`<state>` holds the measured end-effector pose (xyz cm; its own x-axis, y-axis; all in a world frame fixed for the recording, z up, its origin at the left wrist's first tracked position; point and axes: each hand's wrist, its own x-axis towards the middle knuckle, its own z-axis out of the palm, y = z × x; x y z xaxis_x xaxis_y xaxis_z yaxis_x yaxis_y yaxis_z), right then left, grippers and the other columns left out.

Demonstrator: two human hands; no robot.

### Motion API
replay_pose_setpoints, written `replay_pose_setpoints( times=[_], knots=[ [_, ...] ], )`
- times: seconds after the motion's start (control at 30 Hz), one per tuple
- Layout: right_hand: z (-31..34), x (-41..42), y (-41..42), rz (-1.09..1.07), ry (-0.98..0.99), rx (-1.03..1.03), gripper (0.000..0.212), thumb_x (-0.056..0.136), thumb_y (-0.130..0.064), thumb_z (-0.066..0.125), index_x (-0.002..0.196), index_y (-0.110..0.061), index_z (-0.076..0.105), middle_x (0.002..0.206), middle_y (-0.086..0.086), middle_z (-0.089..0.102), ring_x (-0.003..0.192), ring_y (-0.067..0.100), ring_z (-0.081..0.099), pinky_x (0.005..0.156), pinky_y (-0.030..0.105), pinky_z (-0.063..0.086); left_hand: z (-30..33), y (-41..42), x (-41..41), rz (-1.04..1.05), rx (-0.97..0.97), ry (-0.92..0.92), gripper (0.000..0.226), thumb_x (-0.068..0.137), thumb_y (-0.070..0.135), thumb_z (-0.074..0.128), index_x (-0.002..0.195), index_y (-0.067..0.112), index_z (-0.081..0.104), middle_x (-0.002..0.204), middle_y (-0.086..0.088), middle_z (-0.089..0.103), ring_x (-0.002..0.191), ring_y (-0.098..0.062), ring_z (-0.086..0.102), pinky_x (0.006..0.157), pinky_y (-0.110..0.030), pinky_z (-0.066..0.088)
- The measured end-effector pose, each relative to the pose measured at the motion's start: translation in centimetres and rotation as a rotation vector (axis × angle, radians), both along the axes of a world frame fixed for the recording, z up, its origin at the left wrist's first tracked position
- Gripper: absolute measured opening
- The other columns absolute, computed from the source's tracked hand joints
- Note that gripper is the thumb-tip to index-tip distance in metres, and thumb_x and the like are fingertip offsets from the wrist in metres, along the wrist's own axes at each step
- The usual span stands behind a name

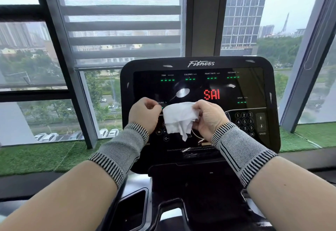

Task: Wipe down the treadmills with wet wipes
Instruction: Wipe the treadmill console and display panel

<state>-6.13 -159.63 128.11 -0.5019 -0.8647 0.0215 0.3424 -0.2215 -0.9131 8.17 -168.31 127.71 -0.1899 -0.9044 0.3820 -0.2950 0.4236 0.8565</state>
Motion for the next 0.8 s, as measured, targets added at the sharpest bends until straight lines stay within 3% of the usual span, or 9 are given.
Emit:
replay_pose_setpoints(
  times=[0.1, 0.2, 0.27, 0.4, 0.5, 0.63, 0.7, 0.73, 0.8],
  knots=[
    [0.0, 0.0, -0.1, -0.026, -0.005, -0.010, 0.021, 0.087, 0.000, 0.047, 0.069, -0.010, 0.050, 0.069, 0.009, 0.052, 0.052, 0.015, 0.052, 0.049, 0.028, 0.047, 0.3, 1.0, -0.2, -0.095, -0.042, -0.035, 0.014, 0.086, 0.023, 0.061, 0.074, 0.020, 0.067, 0.071, 0.002, 0.070, 0.071, -0.018, 0.069, 0.072, -0.034, 0.057],
    [-0.1, 0.5, -0.2, -0.005, -0.006, -0.020, 0.018, 0.086, 0.000, 0.046, 0.072, -0.009, 0.052, 0.071, 0.009, 0.052, 0.053, 0.016, 0.053, 0.050, 0.028, 0.047, 0.5, 1.9, -0.6, -0.237, 0.155, -0.041, 0.022, 0.093, 0.026, 0.056, 0.082, 0.014, 0.070, 0.082, -0.002, 0.074, 0.080, -0.019, 0.071, 0.074, -0.036, 0.057],
    [0.0, 1.0, -0.3, 0.021, -0.017, -0.029, 0.017, 0.087, 0.000, 0.046, 0.073, -0.008, 0.052, 0.071, 0.009, 0.054, 0.055, 0.017, 0.053, 0.053, 0.029, 0.048, 0.8, 2.1, -0.6, -0.304, 0.341, 0.069, 0.021, 0.096, 0.024, 0.053, 0.093, 0.011, 0.069, 0.093, -0.005, 0.073, 0.086, -0.017, 0.070, 0.078, -0.035, 0.056],
    [0.3, 1.0, -0.2, 0.010, -0.089, -0.037, 0.011, 0.087, 0.000, 0.047, 0.081, -0.005, 0.056, 0.065, 0.006, 0.055, 0.048, 0.013, 0.051, 0.050, 0.029, 0.049, 0.9, 1.6, -0.2, -0.371, 0.499, 0.142, 0.025, 0.097, 0.003, 0.040, 0.110, 0.009, 0.060, 0.106, -0.003, 0.067, 0.100, -0.018, 0.064, 0.093, -0.041, 0.051],
    [0.2, 0.4, -0.4, -0.016, -0.148, -0.030, 0.012, 0.086, -0.002, 0.049, 0.096, -0.002, 0.057, 0.069, 0.008, 0.057, 0.047, 0.012, 0.053, 0.053, 0.030, 0.052, 0.8, 1.0, 0.5, -0.404, 0.608, 0.243, 0.032, 0.091, -0.001, 0.041, 0.107, 0.013, 0.065, 0.098, -0.002, 0.073, 0.089, -0.015, 0.068, 0.081, -0.034, 0.053],
    [-0.1, 0.2, -0.5, -0.036, -0.148, 0.019, 0.008, 0.087, -0.002, 0.051, 0.092, -0.002, 0.057, 0.076, 0.009, 0.057, 0.058, 0.016, 0.054, 0.056, 0.031, 0.053, 0.6, 0.8, 0.8, -0.504, 0.651, 0.236, 0.013, 0.090, 0.006, 0.059, 0.100, 0.011, 0.066, 0.079, 0.001, 0.071, 0.066, -0.008, 0.067, 0.071, -0.027, 0.050],
    [-0.4, 0.3, -0.5, -0.090, -0.011, 0.097, 0.006, 0.088, -0.004, 0.055, 0.093, -0.005, 0.058, 0.091, 0.011, 0.063, 0.072, 0.020, 0.062, 0.059, 0.033, 0.054, 0.5, 0.6, 0.7, -0.502, 0.658, 0.274, 0.008, 0.090, 0.010, 0.061, 0.097, 0.011, 0.063, 0.075, 0.001, 0.069, 0.064, -0.010, 0.065, 0.070, -0.028, 0.050],
    [-0.6, 0.3, -0.5, -0.156, 0.165, 0.158, 0.009, 0.087, -0.007, 0.058, 0.096, -0.009, 0.059, 0.099, 0.009, 0.064, 0.079, 0.019, 0.063, 0.061, 0.030, 0.054, 0.6, 0.5, 0.6, -0.500, 0.656, 0.289, 0.005, 0.091, 0.011, 0.061, 0.095, 0.012, 0.062, 0.073, 0.001, 0.069, 0.064, -0.012, 0.065, 0.070, -0.028, 0.050],
    [-1.3, 0.5, -0.3, -0.340, 0.742, 0.224, 0.020, 0.082, -0.017, 0.065, 0.100, -0.020, 0.057, 0.105, -0.002, 0.060, 0.086, 0.009, 0.059, 0.068, 0.014, 0.047, 0.7, 0.4, 0.5, -0.497, 0.645, 0.294, 0.002, 0.091, 0.012, 0.060, 0.093, 0.011, 0.061, 0.072, 0.000, 0.069, 0.064, -0.013, 0.065, 0.069, -0.028, 0.050]
  ],
)
